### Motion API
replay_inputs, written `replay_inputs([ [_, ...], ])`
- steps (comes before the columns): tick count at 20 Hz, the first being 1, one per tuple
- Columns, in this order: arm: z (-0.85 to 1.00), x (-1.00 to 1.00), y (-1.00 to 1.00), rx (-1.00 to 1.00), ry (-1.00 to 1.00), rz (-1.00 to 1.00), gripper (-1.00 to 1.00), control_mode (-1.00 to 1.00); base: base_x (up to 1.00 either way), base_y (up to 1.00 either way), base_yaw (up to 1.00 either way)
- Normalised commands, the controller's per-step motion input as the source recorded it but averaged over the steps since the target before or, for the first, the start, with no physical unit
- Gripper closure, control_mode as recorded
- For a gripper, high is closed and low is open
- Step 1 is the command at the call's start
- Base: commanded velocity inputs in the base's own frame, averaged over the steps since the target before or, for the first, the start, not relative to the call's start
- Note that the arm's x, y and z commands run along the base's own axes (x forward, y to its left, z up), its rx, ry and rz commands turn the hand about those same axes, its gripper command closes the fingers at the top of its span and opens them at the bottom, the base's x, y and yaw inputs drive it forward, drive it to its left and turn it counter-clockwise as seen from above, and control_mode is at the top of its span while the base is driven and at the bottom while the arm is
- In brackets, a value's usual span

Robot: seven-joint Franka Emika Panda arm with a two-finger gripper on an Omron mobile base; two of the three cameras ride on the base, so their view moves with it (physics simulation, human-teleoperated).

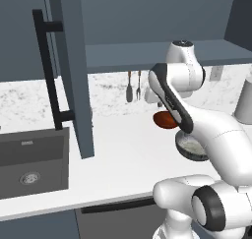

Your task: Pick up the bowls on the counter and stack them on top of one another in the open cabinet. Place the smaller bowl on top of the larger bowl.

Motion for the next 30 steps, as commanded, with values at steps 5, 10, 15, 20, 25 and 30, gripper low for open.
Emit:
replay_inputs([
  [5, -0.02, -0.28, 0.0, 0.0, 0.0, 0.0, -1.0, -1.0, 0.0, 0.0, 0.0],
  [10, -0.23, -0.83, -0.15, 0.0, 0.01, -0.01, -1.0, -1.0, 0.0, 0.0, 0.0],
  [15, -0.41, -0.96, -0.35, 0.0, 0.06, -0.04, -1.0, -1.0, 0.0, 0.0, 0.0],
  [20, -0.33, -0.39, -0.81, 0.02, 0.01, -0.03, -1.0, -1.0, 0.0, 0.0, 0.0],
  [25, -0.19, 0.04, -0.9, 0.11, 0.0, 0.0, -1.0, -1.0, 0.0, 0.0, 0.0],
  [30, -0.33, 0.18, -0.75, 0.17, 0.0, 0.0, -1.0, -1.0, 0.0, 0.0, 0.0],
])
